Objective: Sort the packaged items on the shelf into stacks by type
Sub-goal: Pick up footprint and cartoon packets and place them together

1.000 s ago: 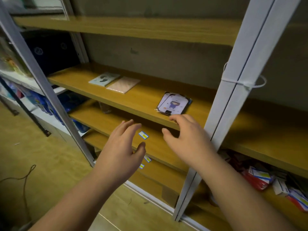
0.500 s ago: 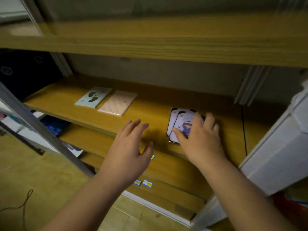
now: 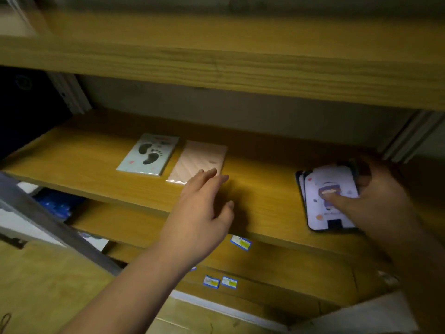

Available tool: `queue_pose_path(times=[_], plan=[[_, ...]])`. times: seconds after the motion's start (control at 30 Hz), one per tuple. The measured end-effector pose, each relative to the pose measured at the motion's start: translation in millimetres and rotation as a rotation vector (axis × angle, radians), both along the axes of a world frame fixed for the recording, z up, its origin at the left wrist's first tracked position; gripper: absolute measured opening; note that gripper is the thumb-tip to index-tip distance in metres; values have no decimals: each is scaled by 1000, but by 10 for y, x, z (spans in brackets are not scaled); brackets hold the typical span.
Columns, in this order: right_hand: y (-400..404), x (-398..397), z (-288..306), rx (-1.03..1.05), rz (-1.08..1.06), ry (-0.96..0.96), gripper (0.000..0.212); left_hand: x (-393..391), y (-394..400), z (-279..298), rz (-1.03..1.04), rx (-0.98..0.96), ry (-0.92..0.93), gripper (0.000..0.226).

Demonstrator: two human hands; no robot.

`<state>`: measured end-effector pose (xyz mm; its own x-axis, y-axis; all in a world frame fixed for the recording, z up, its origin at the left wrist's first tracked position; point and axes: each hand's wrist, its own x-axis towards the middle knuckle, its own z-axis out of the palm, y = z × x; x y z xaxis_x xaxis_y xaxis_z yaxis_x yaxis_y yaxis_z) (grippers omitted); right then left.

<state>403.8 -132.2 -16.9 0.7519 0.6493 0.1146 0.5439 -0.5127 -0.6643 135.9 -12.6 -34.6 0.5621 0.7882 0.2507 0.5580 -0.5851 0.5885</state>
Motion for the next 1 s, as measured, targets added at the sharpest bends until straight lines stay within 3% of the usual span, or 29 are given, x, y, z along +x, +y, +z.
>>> queue_pose_path(times=[0.13, 0.27, 0.43, 0.53, 0.63, 0.7, 0.83, 1.0], plan=[[143, -72, 55, -7, -78, 36, 53, -316, 389, -4, -9, 3, -19, 54], [195, -314, 262, 180, -7, 250, 51, -653, 778, -8, 46, 8, 2, 53], [420, -746, 252, 408, 13, 788, 36, -936, 1326, 5, 166, 3, 113, 55], [579, -1137, 197, 478, 101, 827, 29, -993, 1587, -8, 240, 50, 280, 61], [703, -1445, 83, 521, 88, 970, 21, -977, 1722, -34, 320, 26, 571, 88], [775, -1596, 27, 498, 66, 1023, 19, -959, 1742, -88, 307, 43, 663, 92], [840, -1786, -23, 501, 63, 1060, 25, -989, 1816, -114, 293, 66, 591, 95], [831, -1898, -65, 521, 90, 1055, 28, -1071, 1916, -43, 283, -140, 259, 100]])
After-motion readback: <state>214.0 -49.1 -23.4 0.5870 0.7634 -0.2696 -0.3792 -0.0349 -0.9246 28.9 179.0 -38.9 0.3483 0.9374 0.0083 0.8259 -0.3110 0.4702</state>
